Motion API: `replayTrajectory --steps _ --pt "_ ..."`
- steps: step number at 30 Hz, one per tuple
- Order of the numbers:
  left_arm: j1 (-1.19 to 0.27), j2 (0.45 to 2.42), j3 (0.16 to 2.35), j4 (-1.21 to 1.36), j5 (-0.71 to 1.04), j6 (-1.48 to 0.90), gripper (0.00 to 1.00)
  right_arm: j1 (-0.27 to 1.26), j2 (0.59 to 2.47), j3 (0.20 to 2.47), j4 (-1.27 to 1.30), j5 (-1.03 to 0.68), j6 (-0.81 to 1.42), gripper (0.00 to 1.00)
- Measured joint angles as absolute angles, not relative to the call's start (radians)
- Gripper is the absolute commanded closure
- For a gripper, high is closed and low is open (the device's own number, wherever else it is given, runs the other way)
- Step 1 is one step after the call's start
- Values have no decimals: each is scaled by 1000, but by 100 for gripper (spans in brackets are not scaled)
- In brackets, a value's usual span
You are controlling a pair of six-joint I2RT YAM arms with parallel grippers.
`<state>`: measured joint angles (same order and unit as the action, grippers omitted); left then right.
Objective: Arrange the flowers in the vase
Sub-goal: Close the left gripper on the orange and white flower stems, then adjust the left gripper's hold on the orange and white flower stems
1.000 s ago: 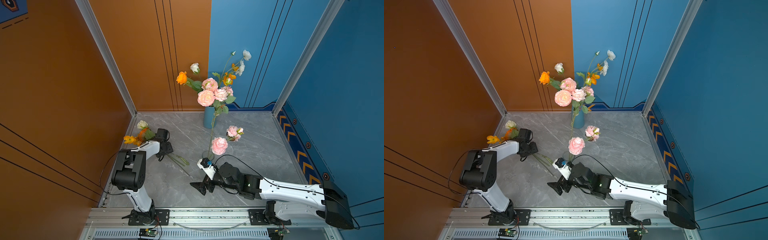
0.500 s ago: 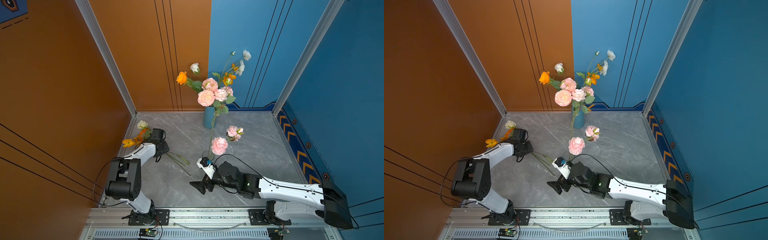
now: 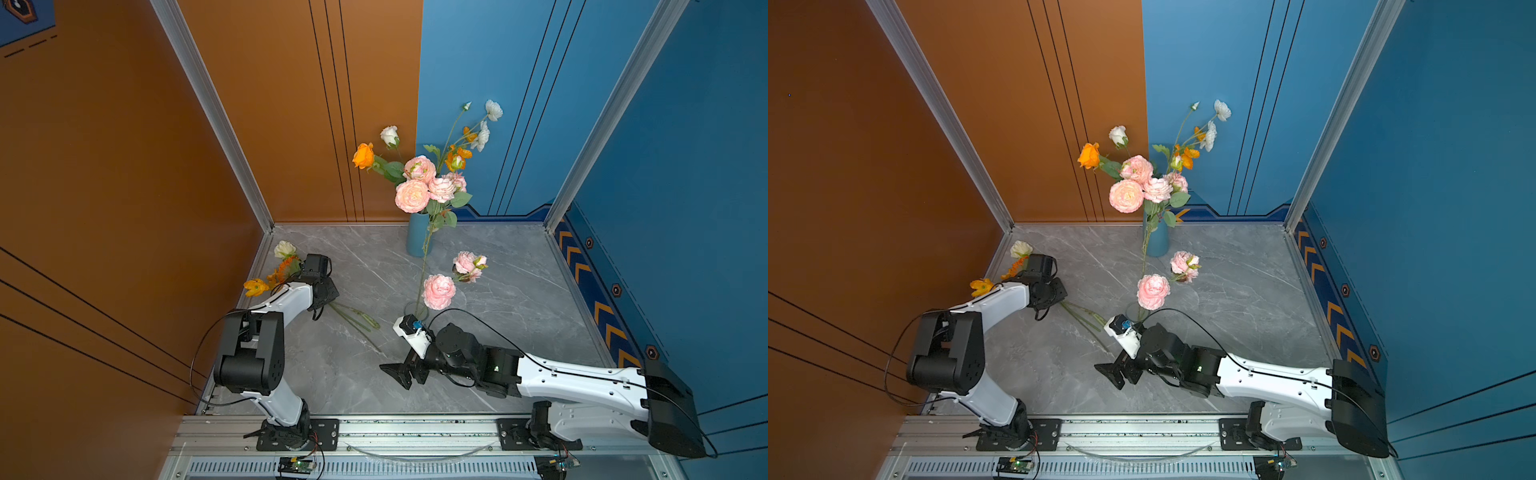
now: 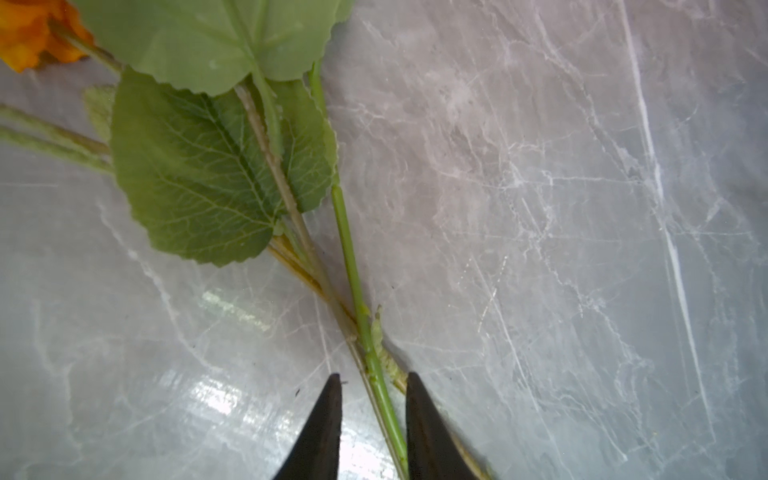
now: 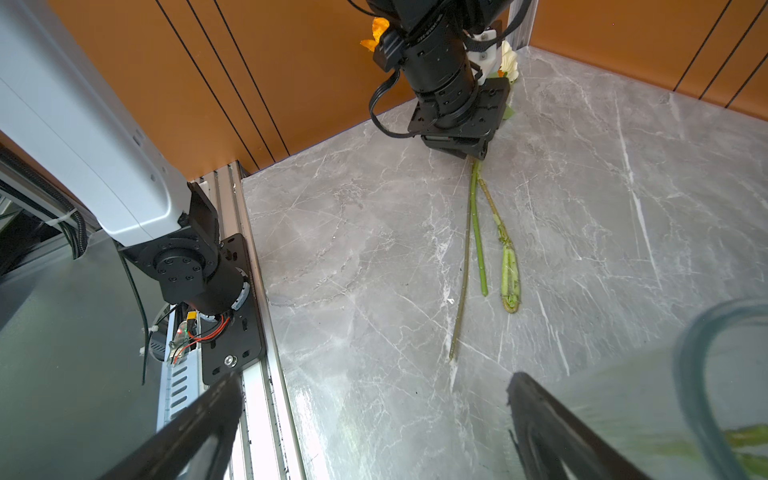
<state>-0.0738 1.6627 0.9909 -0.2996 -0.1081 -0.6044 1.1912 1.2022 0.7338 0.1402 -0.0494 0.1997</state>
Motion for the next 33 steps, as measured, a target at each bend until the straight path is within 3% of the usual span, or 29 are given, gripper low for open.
replayTrajectory --steps 16,19,25,33 --pt "-13 1832 1090 -266 -110 -603 75 1192 1202 734 139 -49 200 0" --pt "-14 1833 1092 -259 -107 -603 75 1192 1202 734 138 -49 200 0" --pt "-26 1800 1092 -308 -101 -620 64 1192 1203 735 138 -49 200 0" --pt "-72 1707 1096 -327 -100 -623 71 1194 1221 757 131 -49 200 0"
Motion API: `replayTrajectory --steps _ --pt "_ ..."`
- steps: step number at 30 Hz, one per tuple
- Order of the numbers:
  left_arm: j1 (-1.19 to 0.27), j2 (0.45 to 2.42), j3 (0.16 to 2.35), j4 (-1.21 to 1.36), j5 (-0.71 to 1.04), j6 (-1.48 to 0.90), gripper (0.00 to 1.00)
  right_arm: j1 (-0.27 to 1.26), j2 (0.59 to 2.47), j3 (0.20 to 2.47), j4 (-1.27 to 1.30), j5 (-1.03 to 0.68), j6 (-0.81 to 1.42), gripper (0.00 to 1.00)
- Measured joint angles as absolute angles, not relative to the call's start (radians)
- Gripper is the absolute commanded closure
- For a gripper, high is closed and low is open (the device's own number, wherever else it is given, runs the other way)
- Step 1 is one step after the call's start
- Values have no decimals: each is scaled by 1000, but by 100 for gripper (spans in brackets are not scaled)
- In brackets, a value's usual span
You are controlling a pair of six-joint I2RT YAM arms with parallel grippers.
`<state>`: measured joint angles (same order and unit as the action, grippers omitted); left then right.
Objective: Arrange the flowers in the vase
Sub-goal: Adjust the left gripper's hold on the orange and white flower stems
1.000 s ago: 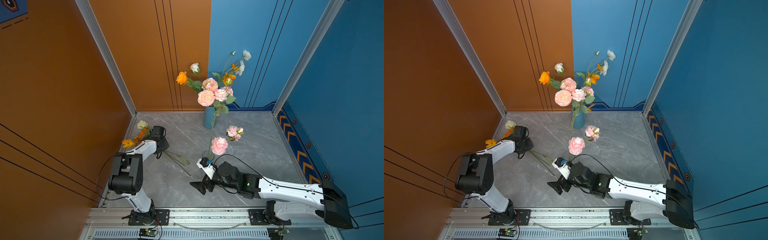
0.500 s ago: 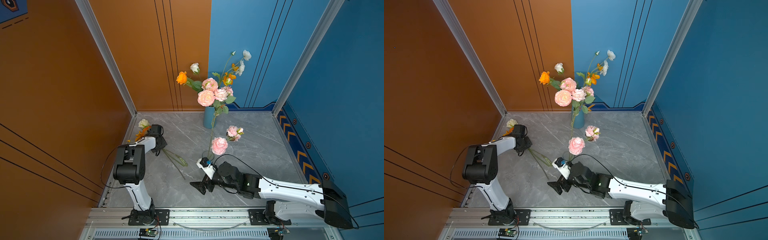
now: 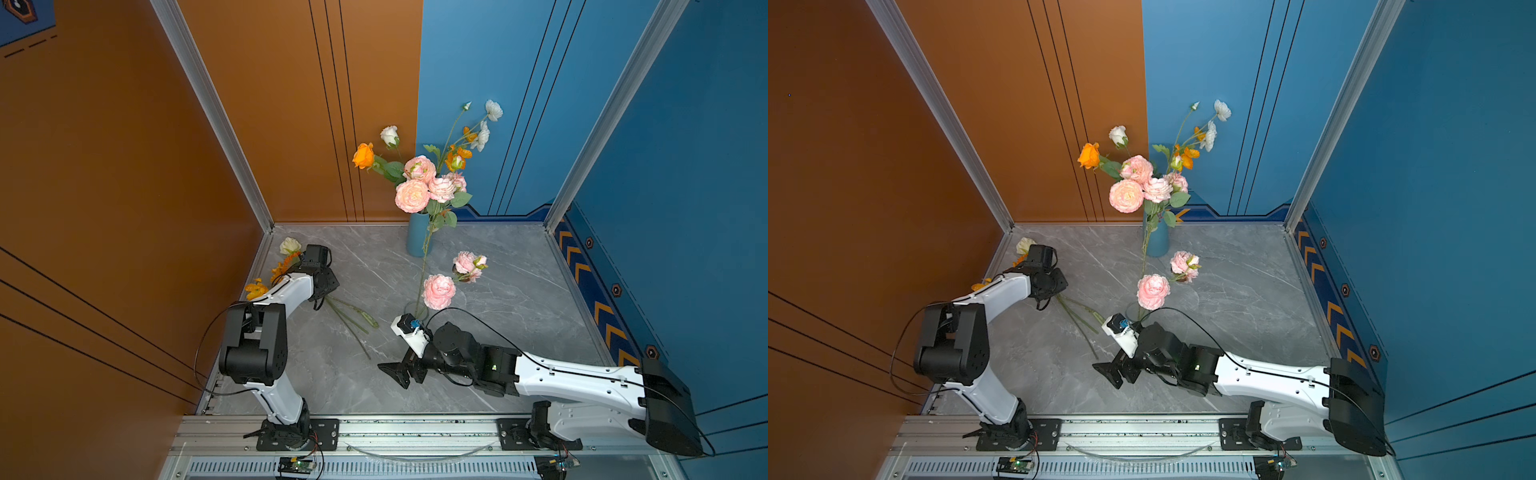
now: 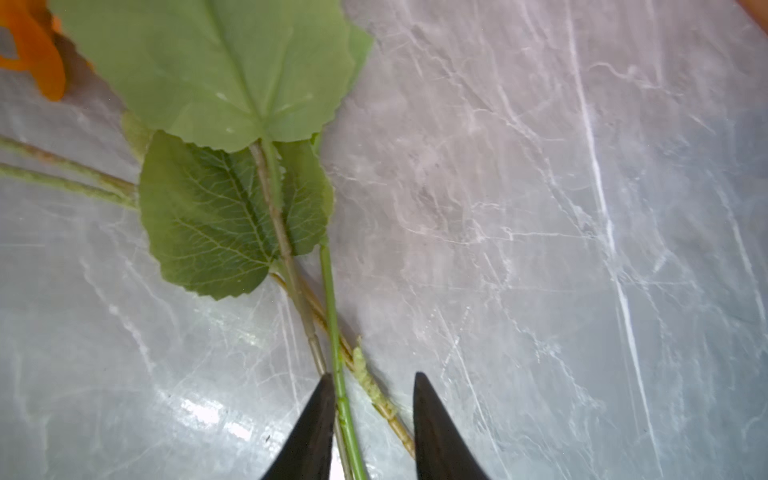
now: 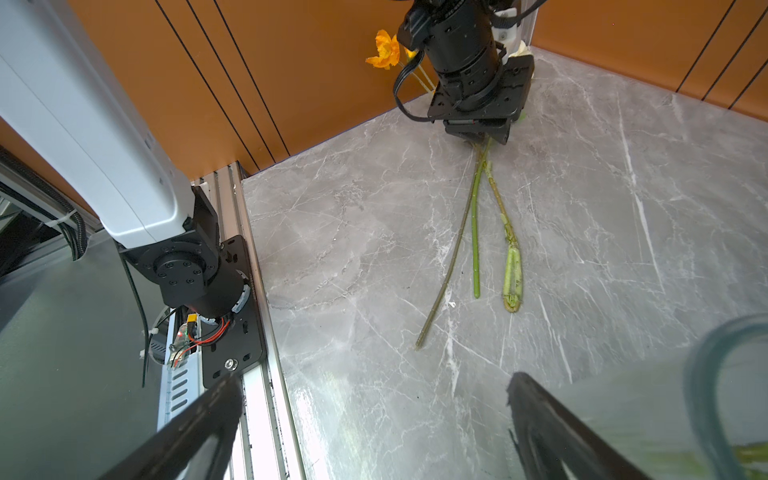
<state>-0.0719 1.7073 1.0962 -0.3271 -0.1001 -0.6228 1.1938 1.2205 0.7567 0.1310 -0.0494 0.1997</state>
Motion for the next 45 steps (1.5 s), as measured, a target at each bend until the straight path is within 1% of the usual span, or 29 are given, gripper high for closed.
replayTrajectory --steps 4,10,20,28,38,45 --pt "-56 1733 1134 -334 -101 -619 74 1200 1222 764 123 -49 200 0" --pt "-33 1825 1204 -332 -101 -617 74 1205 1222 767 112 -48 200 0" --pt "-27 1905 1211 -333 -104 -610 75 1206 1222 785 88 -27 199 0" --pt "-18 1892 1182 -305 -103 -597 75 1209 1243 798 86 -25 200 0" --pt "-14 1768 1139 -297 -136 -558 74 1213 1282 817 85 -26 199 0" --pt "11 1781 1132 -295 -141 -558 75 1218 1282 817 84 -26 200 0"
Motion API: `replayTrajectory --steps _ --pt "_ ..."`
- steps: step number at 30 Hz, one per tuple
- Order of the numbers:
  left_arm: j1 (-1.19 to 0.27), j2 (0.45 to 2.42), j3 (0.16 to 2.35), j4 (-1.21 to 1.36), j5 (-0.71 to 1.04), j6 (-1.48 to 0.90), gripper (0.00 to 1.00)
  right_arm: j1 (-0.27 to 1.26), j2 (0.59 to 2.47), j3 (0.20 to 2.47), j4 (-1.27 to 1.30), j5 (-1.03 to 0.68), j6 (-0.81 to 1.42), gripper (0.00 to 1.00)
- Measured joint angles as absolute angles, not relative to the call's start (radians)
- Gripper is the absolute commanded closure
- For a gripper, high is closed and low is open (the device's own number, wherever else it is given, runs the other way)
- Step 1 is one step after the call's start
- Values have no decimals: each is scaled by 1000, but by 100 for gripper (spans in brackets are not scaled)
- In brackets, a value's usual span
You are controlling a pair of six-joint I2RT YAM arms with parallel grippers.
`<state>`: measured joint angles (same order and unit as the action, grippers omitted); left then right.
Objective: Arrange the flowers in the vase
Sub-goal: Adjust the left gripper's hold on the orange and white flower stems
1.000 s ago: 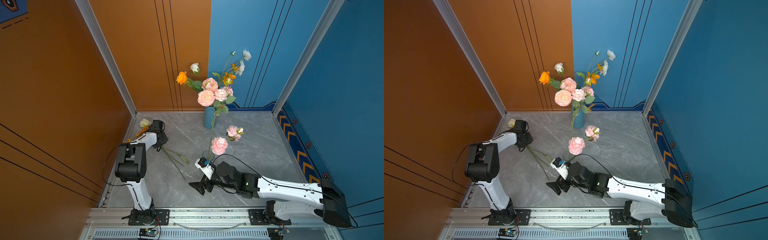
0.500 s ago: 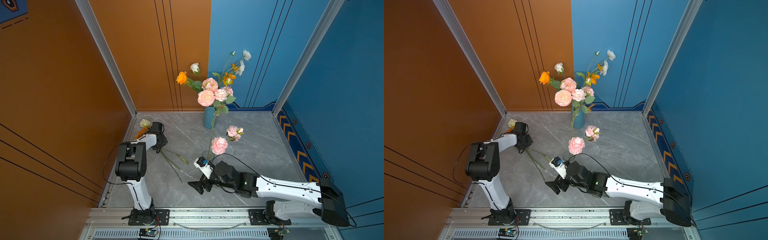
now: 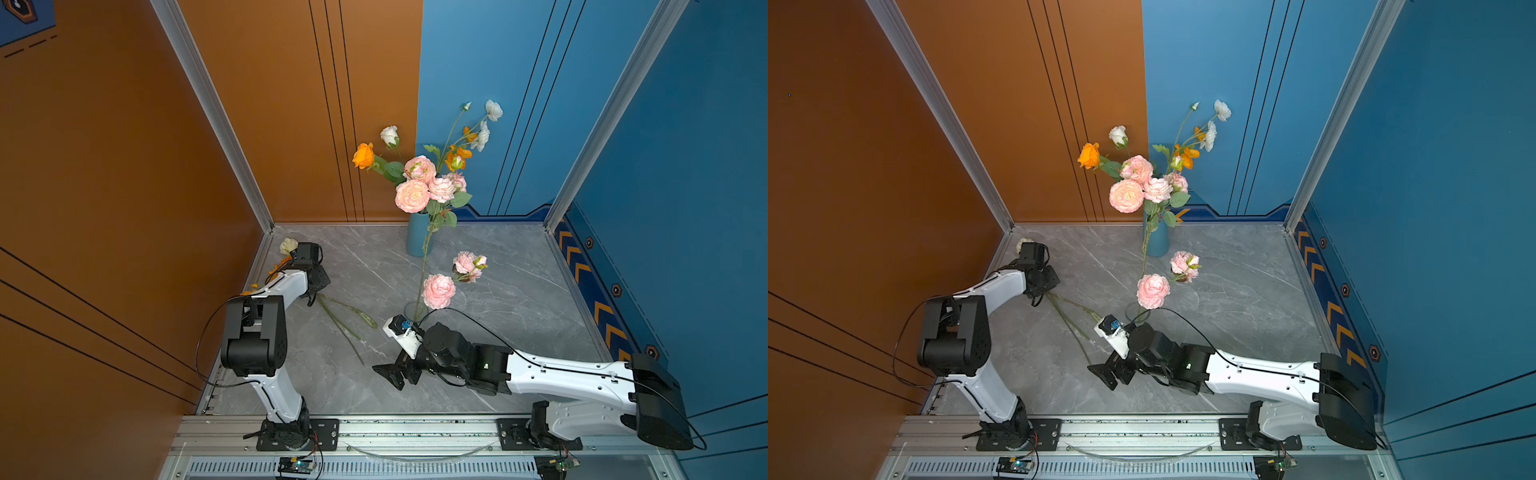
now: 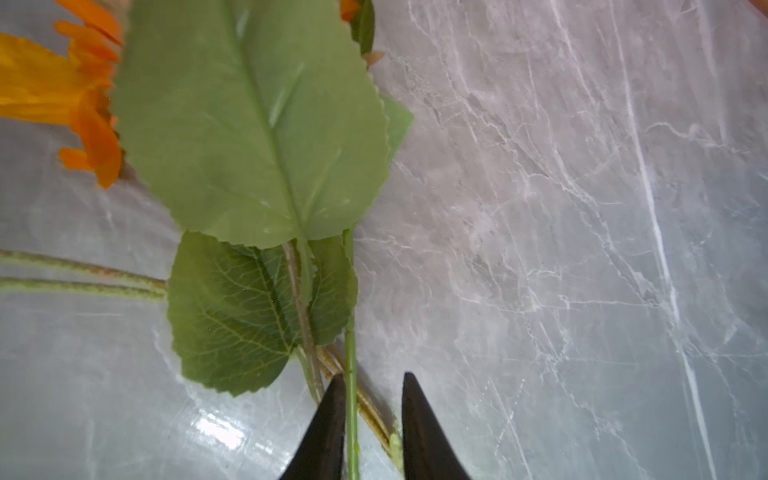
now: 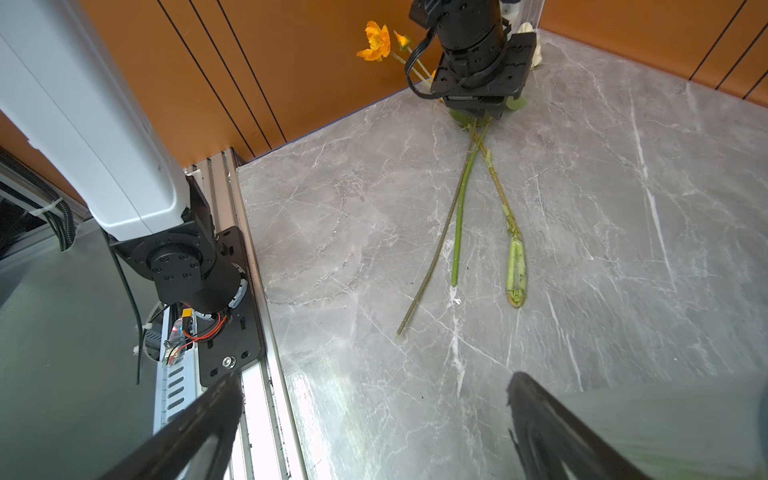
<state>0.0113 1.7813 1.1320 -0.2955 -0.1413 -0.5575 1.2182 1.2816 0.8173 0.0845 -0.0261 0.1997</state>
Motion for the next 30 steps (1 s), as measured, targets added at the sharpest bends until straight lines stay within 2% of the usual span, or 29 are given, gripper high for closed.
replayTrajectory --steps 17,23,30 --pt "25 1859 1134 -295 -138 -558 79 1218 1297 831 76 -26 200 0" --pt "25 1879 1151 -286 -130 -557 92 1218 1297 831 66 -26 200 0" --pt "25 1856 1147 -290 -125 -553 97 1218 1297 831 67 -26 200 0"
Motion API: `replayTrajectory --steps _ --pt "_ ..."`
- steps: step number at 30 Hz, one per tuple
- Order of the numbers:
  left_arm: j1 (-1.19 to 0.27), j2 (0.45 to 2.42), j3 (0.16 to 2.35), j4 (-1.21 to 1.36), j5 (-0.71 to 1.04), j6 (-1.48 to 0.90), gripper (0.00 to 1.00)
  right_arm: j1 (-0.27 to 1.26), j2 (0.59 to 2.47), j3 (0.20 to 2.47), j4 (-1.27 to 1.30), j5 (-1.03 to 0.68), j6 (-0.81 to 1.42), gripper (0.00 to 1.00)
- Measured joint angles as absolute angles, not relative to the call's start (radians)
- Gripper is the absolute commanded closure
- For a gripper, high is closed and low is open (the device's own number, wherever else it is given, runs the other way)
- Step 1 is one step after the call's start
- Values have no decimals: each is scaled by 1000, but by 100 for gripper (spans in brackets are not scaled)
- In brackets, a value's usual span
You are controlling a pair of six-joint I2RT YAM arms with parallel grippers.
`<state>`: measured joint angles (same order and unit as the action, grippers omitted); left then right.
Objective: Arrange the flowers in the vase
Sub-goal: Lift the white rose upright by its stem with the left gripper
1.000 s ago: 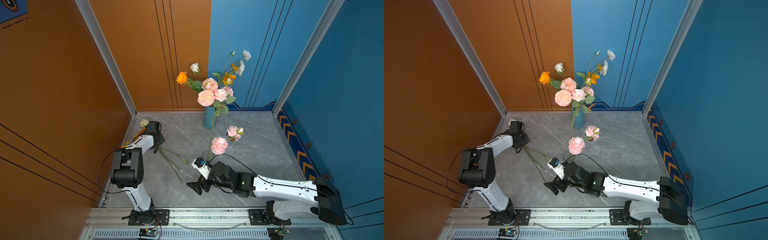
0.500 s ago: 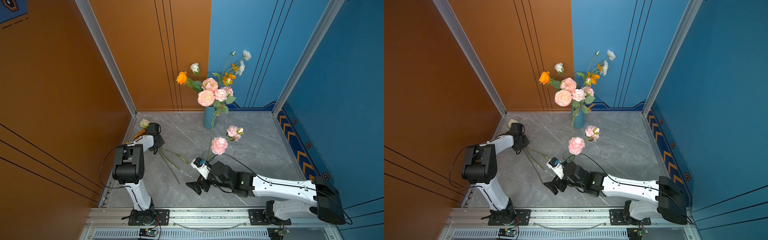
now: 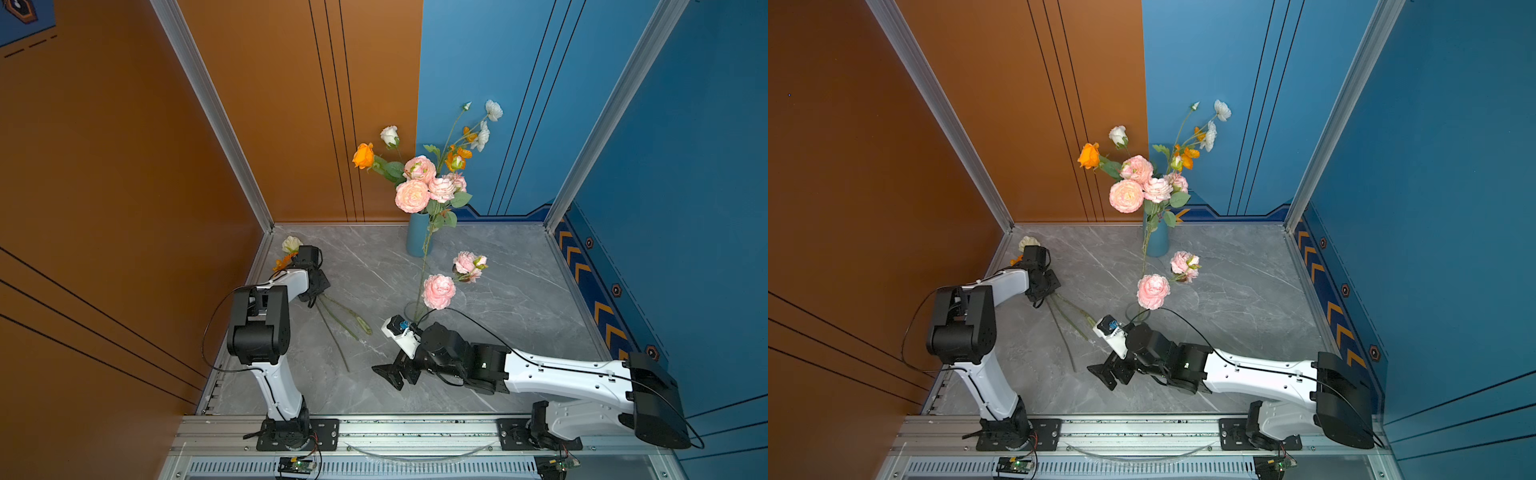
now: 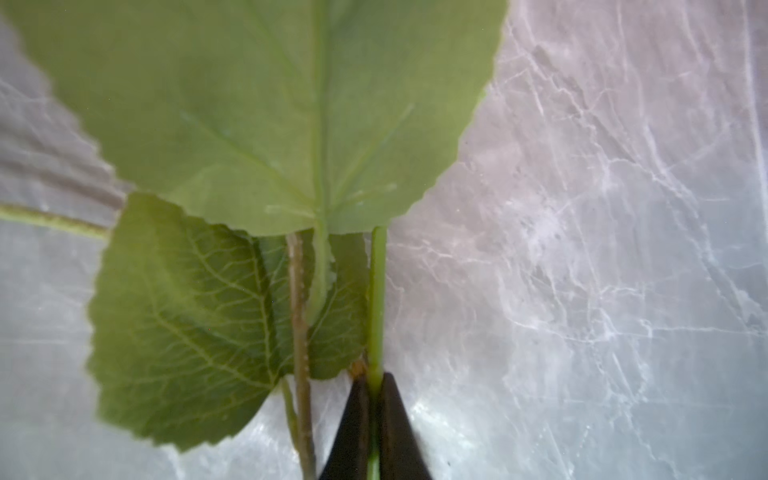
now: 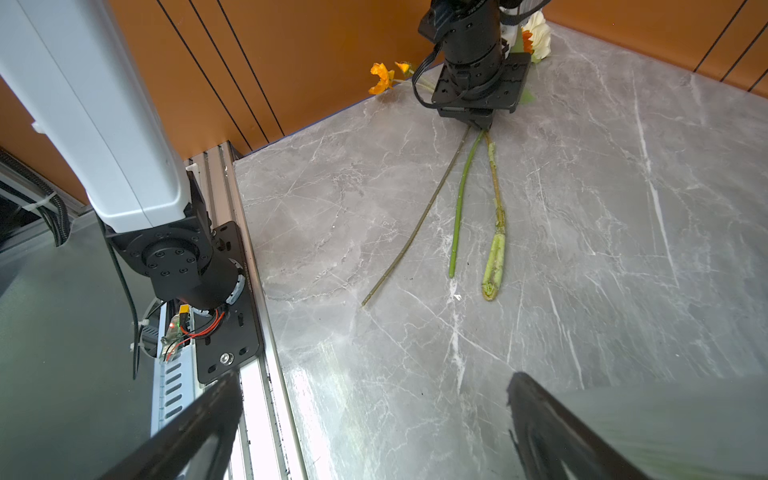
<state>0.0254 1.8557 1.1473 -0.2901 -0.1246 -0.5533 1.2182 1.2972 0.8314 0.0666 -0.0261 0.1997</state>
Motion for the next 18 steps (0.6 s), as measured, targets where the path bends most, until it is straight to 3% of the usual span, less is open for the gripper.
replayTrajectory --steps 7,18 --pt "26 1669 1064 -331 -84 -546 100 1219 1303 836 67 -31 199 0" --pt "92 1401 1001 -363 186 -538 100 1243 1329 892 59 -35 177 0"
